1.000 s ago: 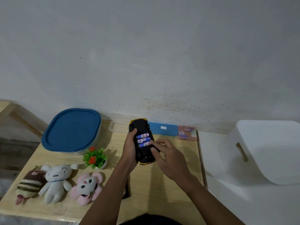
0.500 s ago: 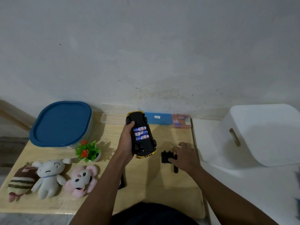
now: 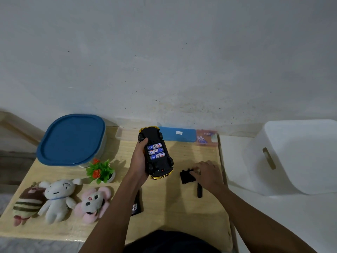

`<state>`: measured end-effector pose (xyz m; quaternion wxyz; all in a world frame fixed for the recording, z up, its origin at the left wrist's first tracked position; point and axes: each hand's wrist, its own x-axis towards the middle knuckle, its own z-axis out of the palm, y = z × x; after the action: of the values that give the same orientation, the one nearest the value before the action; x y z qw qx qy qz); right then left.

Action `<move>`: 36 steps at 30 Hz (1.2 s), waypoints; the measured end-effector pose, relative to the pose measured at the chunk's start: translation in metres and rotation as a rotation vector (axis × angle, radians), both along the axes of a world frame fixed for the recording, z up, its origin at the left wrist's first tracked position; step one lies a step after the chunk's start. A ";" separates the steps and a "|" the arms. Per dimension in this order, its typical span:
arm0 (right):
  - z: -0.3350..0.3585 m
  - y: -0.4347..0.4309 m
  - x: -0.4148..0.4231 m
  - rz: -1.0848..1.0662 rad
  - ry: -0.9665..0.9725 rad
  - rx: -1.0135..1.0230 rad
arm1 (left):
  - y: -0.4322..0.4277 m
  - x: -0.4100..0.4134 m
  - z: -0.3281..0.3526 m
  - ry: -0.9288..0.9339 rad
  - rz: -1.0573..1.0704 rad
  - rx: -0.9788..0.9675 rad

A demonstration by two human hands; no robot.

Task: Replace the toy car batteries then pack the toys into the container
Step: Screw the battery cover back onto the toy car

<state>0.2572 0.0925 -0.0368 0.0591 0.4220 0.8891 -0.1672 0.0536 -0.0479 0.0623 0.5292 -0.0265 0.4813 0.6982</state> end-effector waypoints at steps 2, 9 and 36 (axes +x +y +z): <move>0.001 0.001 -0.001 -0.060 0.099 -0.120 | 0.000 -0.001 0.005 -0.015 0.005 0.019; 0.030 0.006 -0.009 -0.293 0.473 -0.581 | -0.002 -0.004 0.011 -0.061 0.008 0.040; 0.147 -0.030 -0.064 -0.104 0.750 -0.749 | -0.014 0.012 0.042 0.084 -0.223 -0.020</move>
<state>0.1930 0.0627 0.1101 -0.1247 0.3269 0.7064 -0.6153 0.0660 -0.0616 0.1041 0.5828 0.0512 0.5100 0.6305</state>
